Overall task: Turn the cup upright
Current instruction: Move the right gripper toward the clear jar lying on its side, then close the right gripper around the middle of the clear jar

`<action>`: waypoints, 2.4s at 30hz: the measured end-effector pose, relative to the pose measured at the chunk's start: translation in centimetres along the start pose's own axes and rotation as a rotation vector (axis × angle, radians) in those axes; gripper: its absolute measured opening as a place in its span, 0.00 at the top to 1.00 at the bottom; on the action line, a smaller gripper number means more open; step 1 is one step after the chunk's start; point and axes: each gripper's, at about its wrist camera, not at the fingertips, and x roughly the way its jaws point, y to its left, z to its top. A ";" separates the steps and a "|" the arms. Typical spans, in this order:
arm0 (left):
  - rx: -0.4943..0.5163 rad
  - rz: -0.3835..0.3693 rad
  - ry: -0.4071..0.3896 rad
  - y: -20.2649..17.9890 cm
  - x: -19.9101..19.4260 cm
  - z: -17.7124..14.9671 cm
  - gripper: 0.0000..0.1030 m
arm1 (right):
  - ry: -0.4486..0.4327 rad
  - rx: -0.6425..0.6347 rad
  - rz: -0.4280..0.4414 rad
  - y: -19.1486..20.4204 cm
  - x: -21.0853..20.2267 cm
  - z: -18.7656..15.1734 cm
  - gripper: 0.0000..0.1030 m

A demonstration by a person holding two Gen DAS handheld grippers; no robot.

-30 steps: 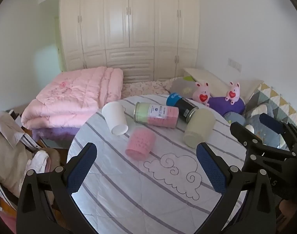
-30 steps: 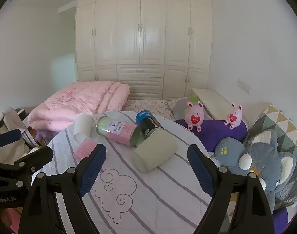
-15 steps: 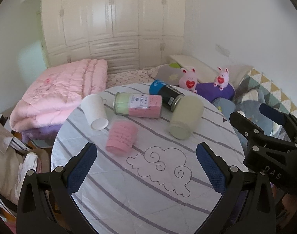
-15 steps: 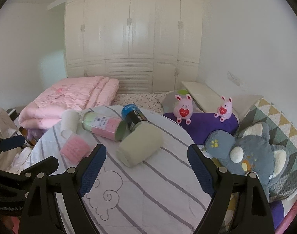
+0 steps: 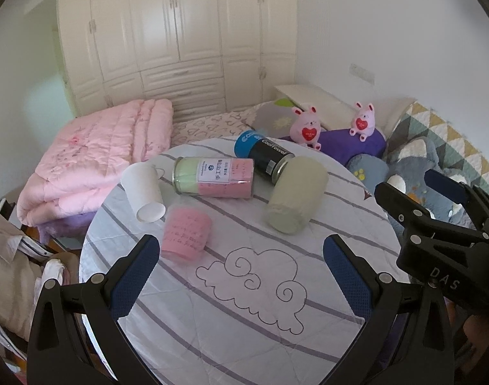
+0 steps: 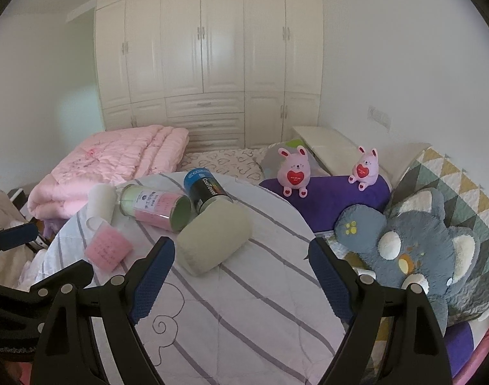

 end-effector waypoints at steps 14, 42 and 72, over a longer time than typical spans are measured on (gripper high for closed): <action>-0.012 0.027 0.015 0.3 0.6 0.1 0.00 | 0.016 0.004 0.027 0.1 1.3 0.0 0.16; -0.220 0.125 0.068 9.5 4.7 1.1 0.00 | 0.124 -0.360 0.184 9.8 9.3 3.7 0.16; -0.269 0.097 0.151 14.4 13.3 2.2 0.00 | 0.591 -0.658 0.402 16.9 26.8 5.3 0.16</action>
